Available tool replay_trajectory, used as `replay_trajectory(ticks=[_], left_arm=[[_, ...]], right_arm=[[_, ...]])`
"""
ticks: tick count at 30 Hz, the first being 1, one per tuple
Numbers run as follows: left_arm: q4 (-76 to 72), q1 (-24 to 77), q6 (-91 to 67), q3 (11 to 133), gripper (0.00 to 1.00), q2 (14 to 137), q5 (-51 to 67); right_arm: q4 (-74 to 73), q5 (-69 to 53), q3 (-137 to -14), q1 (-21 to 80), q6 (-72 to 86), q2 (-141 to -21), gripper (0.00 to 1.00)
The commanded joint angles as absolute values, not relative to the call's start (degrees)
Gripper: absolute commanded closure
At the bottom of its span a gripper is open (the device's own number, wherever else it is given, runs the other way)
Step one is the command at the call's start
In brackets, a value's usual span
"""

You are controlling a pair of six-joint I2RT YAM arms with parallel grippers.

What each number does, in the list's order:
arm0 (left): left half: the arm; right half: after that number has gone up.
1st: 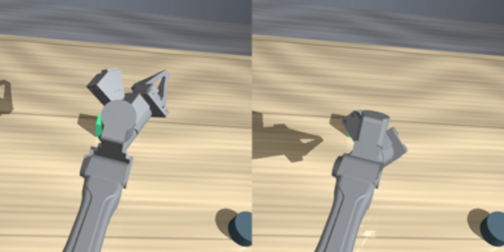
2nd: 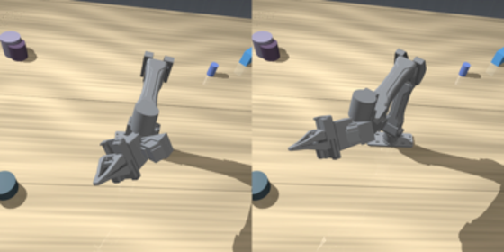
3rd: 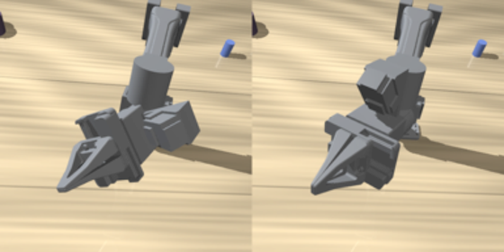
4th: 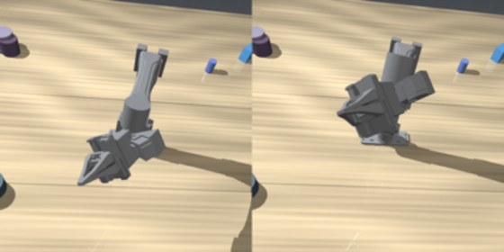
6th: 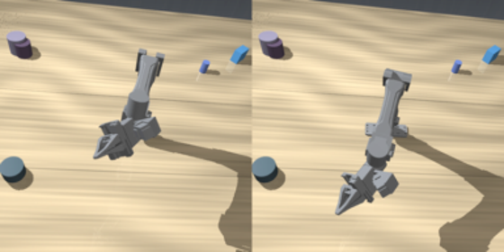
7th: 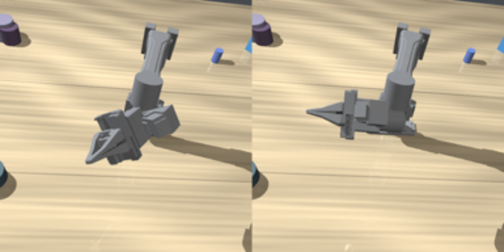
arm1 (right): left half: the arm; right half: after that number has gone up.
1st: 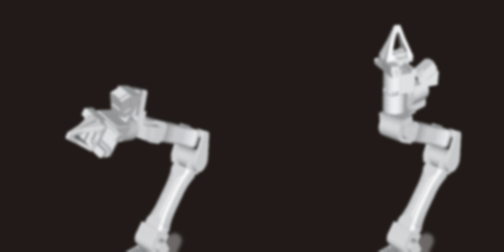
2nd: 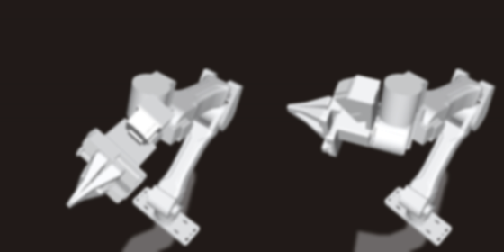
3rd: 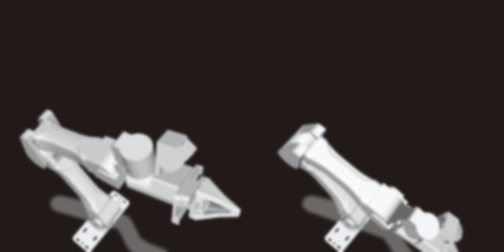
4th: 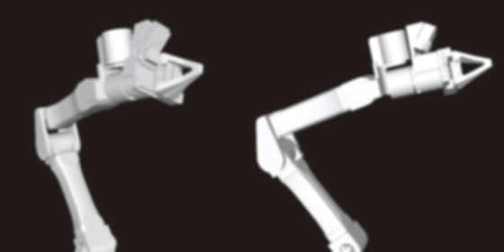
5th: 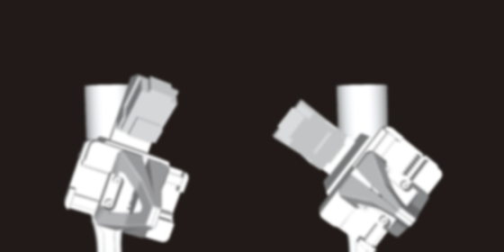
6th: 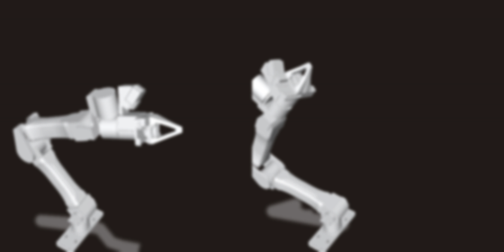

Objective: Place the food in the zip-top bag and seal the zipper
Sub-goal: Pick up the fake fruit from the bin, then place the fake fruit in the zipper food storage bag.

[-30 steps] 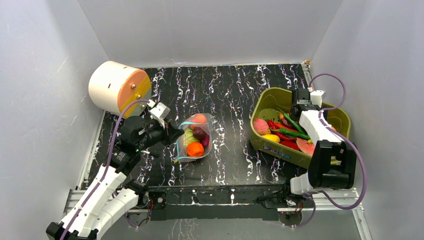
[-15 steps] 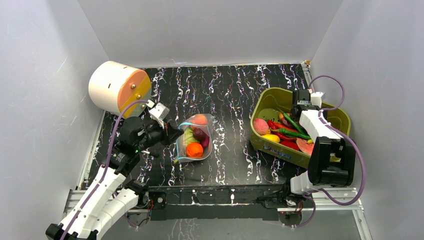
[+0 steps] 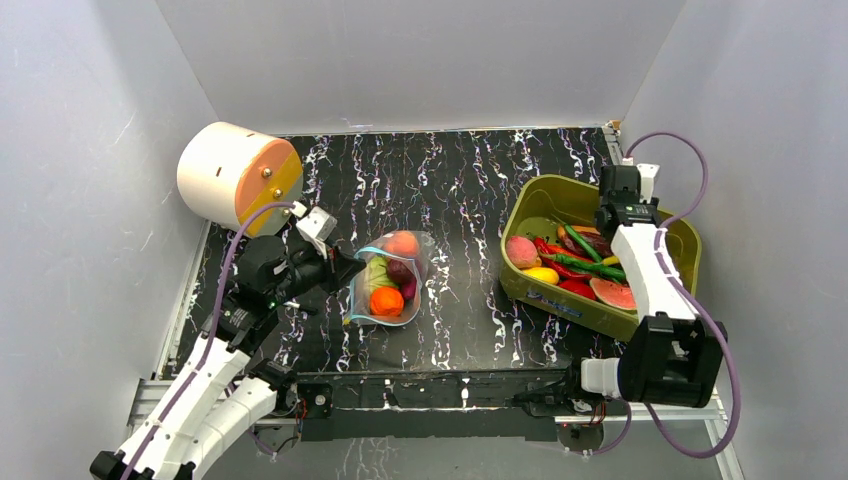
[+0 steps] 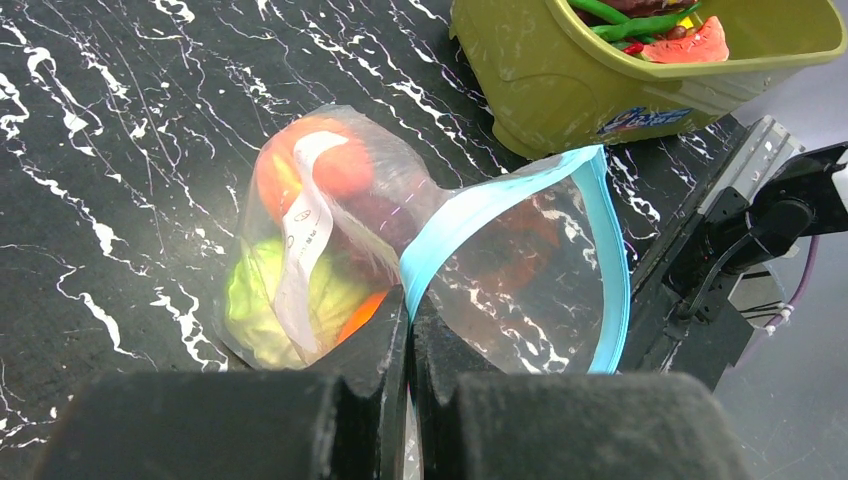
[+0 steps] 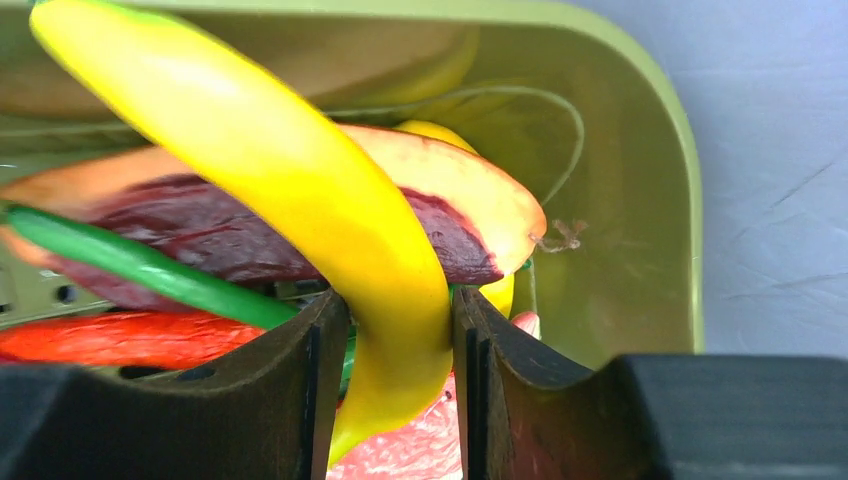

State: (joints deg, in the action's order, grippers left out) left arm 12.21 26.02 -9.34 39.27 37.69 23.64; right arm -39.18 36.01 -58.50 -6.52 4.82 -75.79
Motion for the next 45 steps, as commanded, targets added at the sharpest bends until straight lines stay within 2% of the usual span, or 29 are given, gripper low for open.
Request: replay_trajectory(ticks=[1, 7, 10, 16, 23, 34, 45], left_arm=[[12.0, 26.3, -8.4, 38.7, 1.00, 35.6, 22.0], [11.6, 26.3, -9.1, 38.4, 1.00, 35.8, 21.9], [10.7, 26.3, -10.2, 38.2, 1.00, 35.4, 21.7], [11.2, 26.3, -13.4, 42.4, 1.00, 38.3, 23.5], [13.0, 26.3, -15.4, 47.5, 1.00, 42.2, 22.0], [11.4, 26.3, -23.6, 52.6, 1.00, 49.6, 19.2], [6.8, 26.3, -25.5, 54.6, 1.00, 54.5, 12.0]], right_arm=[[-38.4, 30.6, -66.8, -6.7, 5.4, -72.0, 0.79], [-39.4, 19.6, -74.7, -5.2, 5.6, -67.8, 0.79], [-38.5, 16.4, -75.5, -4.6, 5.3, -66.3, 0.79], [-37.5, 2.5, -77.8, -3.6, 5.7, -62.7, 0.77], [-34.0, -9.5, -79.6, -2.1, 11.4, -59.6, 0.79], [-26.3, -20.0, -75.5, 3.0, 20.3, -55.3, 0.81], [-22.9, -21.4, -69.4, 11.6, 26.0, -53.9, 0.82]])
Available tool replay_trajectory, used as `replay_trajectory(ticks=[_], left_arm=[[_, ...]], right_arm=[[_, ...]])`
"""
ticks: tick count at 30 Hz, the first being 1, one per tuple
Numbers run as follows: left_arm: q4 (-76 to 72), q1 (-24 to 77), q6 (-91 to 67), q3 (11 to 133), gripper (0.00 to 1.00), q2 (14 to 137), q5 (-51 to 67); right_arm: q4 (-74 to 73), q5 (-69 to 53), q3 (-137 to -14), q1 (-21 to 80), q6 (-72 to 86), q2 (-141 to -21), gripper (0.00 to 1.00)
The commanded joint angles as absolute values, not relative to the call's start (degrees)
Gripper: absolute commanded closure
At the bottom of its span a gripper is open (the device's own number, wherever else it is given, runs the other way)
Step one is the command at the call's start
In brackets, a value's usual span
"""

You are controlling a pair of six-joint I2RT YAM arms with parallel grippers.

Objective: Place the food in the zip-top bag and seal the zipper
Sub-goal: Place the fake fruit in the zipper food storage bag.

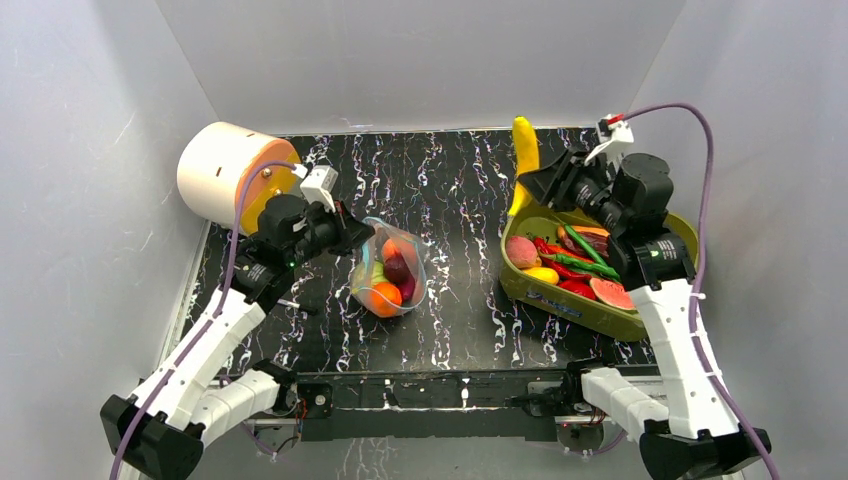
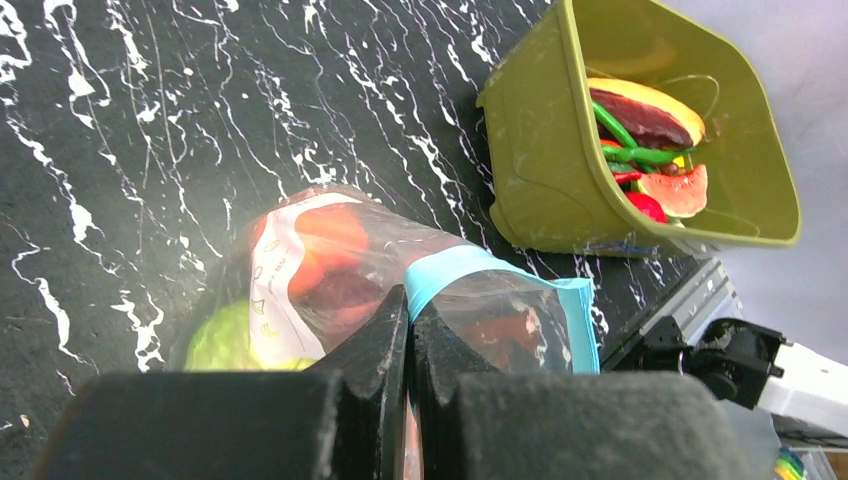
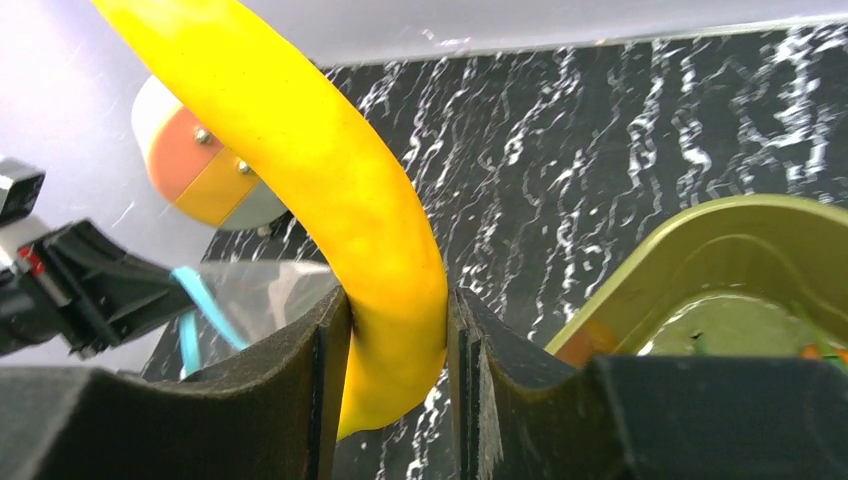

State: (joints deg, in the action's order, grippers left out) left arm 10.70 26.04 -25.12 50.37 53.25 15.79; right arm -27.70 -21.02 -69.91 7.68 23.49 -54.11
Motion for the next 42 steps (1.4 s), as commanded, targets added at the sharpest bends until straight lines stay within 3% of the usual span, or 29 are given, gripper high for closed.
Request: replay_trajectory(ticks=[1, 7, 16, 23, 30, 42], left_arm=[[6.4, 26.3, -24.6, 54.9, 1.00, 55.0, 11.2], [5.7, 26.3, -19.4, 56.9, 1.00, 58.0, 4.4], [3.8, 26.3, -26.5, 51.0, 1.00, 54.9, 14.3], [2.4, 26.3, -29.4, 48.1, 1.00, 53.5, 20.0], [1.6, 26.3, -28.7, 48.5, 1.00, 53.8, 23.9], [-0.1, 26.3, -27.6, 47.5, 1.00, 53.3, 28.3]], right_arm=[[-22.8, -21.1, -69.3, 13.0, 26.5, -53.9, 0.82], [-20.8, -22.2, -67.7, 21.0, 33.7, -54.4, 0.82], [-14.2, -17.5, -62.1, 35.3, 41.4, -58.1, 0.82], [-16.8, -16.2, -67.3, 46.0, 42.5, -68.6, 0.81], [-22.8, -16.2, -67.2, 49.2, 46.5, -74.4, 0.81], [-29.3, -8.5, -66.6, 49.2, 46.3, -74.5, 0.81]])
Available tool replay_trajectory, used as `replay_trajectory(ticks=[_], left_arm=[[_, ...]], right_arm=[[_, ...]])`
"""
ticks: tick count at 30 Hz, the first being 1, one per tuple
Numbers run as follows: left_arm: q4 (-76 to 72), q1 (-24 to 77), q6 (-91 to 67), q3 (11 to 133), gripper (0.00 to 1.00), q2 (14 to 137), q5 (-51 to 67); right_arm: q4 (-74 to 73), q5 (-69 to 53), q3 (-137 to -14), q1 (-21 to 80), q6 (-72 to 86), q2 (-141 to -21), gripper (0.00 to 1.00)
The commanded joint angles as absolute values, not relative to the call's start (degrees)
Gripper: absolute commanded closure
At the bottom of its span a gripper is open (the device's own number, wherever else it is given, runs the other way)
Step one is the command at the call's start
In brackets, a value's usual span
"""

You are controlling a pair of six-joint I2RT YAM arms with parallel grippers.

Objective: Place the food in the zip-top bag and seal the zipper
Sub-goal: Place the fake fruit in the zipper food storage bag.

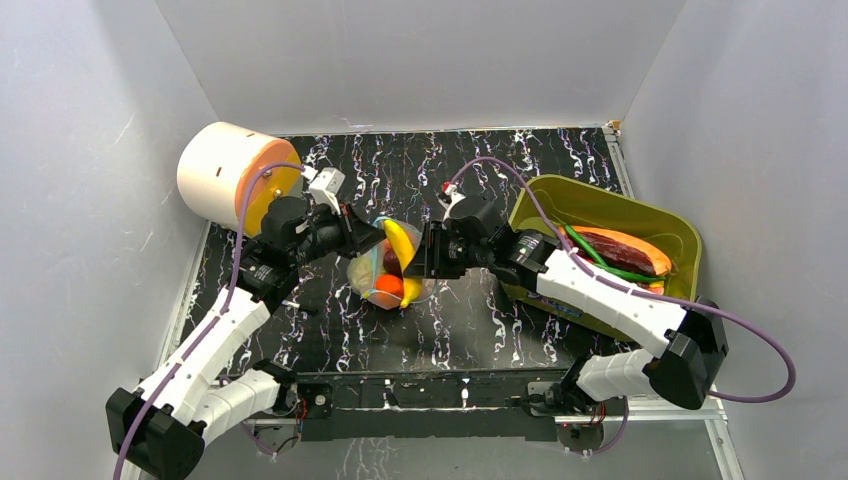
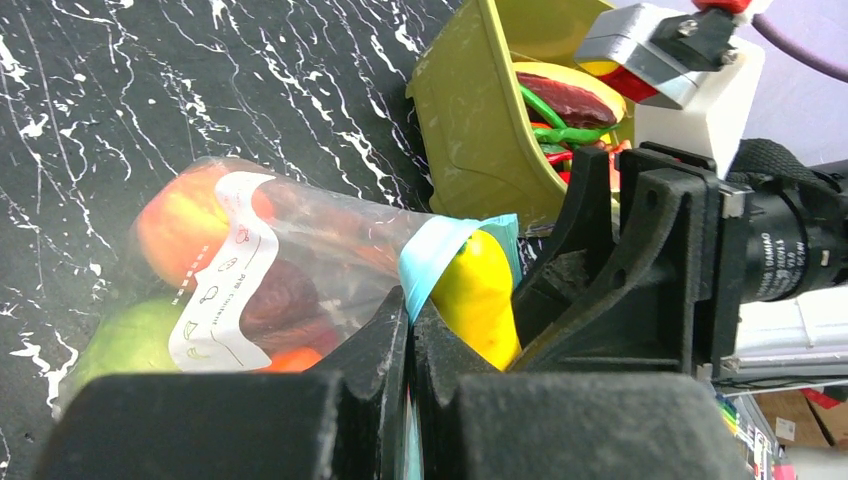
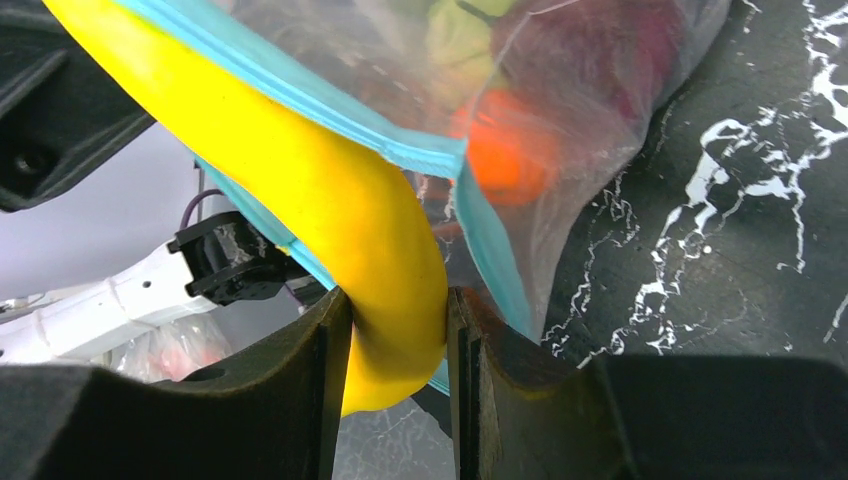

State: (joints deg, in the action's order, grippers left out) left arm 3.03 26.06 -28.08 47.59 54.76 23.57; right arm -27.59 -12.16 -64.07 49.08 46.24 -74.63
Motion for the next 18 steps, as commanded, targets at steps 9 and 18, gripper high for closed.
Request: replay_trajectory(ticks=[9, 18], left_arm=[[-3.7, 26.3, -30.8, 45.0, 1.00, 51.9, 32.3], [-4.7, 26.2, -32.1, 44.7, 1.00, 52.3, 34.1]], right_arm=[[-28.8, -5.0, -67.2, 49.1, 46.2, -76.0, 0.76], [-18.3, -0.3, -62.7, 49.1, 53.0, -73.4, 0.76]])
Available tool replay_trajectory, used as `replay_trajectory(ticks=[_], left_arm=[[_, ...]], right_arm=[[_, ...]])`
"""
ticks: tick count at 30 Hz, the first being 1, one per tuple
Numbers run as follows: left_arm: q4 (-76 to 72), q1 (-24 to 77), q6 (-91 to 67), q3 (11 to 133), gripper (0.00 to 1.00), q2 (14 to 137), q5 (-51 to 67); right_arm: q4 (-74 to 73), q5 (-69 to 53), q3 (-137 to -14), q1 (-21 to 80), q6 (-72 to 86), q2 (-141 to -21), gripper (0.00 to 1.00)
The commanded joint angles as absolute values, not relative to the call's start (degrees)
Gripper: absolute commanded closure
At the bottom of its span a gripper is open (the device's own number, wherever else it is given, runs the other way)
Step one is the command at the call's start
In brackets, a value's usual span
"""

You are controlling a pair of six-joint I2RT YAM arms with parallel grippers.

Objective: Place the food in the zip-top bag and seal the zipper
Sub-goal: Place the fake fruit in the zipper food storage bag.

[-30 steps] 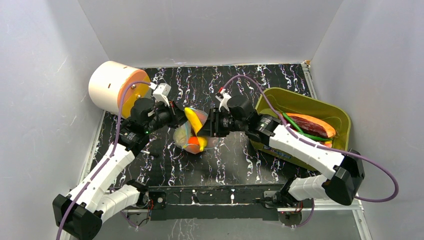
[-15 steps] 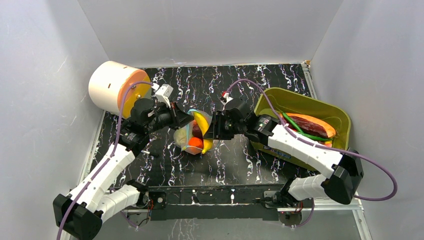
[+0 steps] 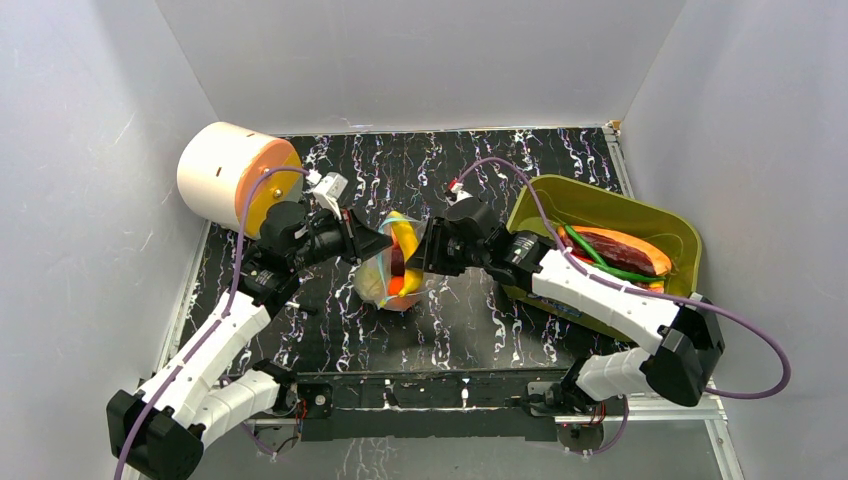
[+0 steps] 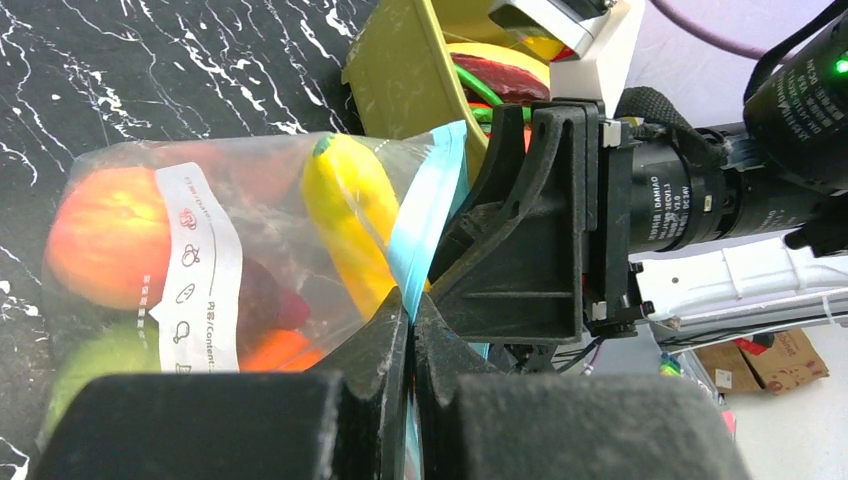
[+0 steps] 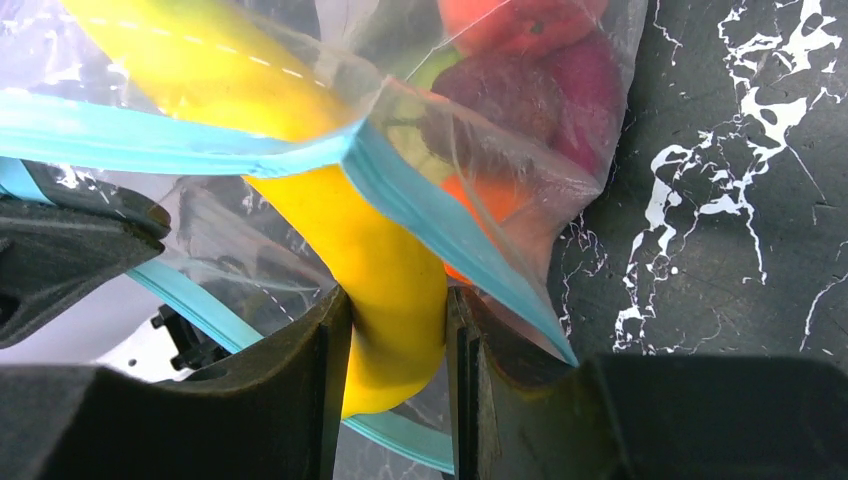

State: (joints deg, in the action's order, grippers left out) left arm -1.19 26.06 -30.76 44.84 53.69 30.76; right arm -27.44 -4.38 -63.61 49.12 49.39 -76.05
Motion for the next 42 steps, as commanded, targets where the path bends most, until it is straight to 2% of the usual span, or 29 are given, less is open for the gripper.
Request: replay_trajectory(ticks=[1, 7, 11, 22, 25, 30, 38, 42], left_arm=[[-4.4, 26.3, -32.4, 45.1, 1.00, 52.5, 33.8], [-5.0, 26.3, -34.6, 46.8, 1.00, 54.4, 35.7], [-6.4, 26.3, -36.0, 46.1, 1.00, 54.8, 35.9], [-7.5, 26.3, -36.4, 46.0, 1.00, 55.2, 35.0], [-8.1, 26.3, -36.5, 45.7, 1.00, 55.1, 34.3], [-5.9, 26.3, -34.6, 46.3, 1.00, 55.3, 33.1], [-2.9, 26.3, -32.2, 47.3, 1.00, 54.6, 31.4], [-2.2, 26.3, -31.3, 47.6, 1.00, 54.8, 31.2]], right_arm=[[-18.2, 0.6, -62.4, 49.1, 53.5, -73.3, 0.75], [-14.5, 2.7, -60.2, 49.1, 54.4, -72.3, 0.75], [-14.2, 3.8, -59.1, 49.1, 54.5, -73.2, 0.70], [-16.2, 7.0, -60.3, 49.0, 49.1, -73.0, 0.43], [-19.2, 7.4, -62.5, 49.0, 45.5, -73.1, 0.39], [-20.6, 7.8, -63.5, 49.0, 41.4, -71.6, 0.40], [-27.5, 4.9, -66.0, 49.0, 38.4, -68.5, 0.50], [-29.5, 7.5, -66.0, 49.0, 38.4, -65.5, 0.51]])
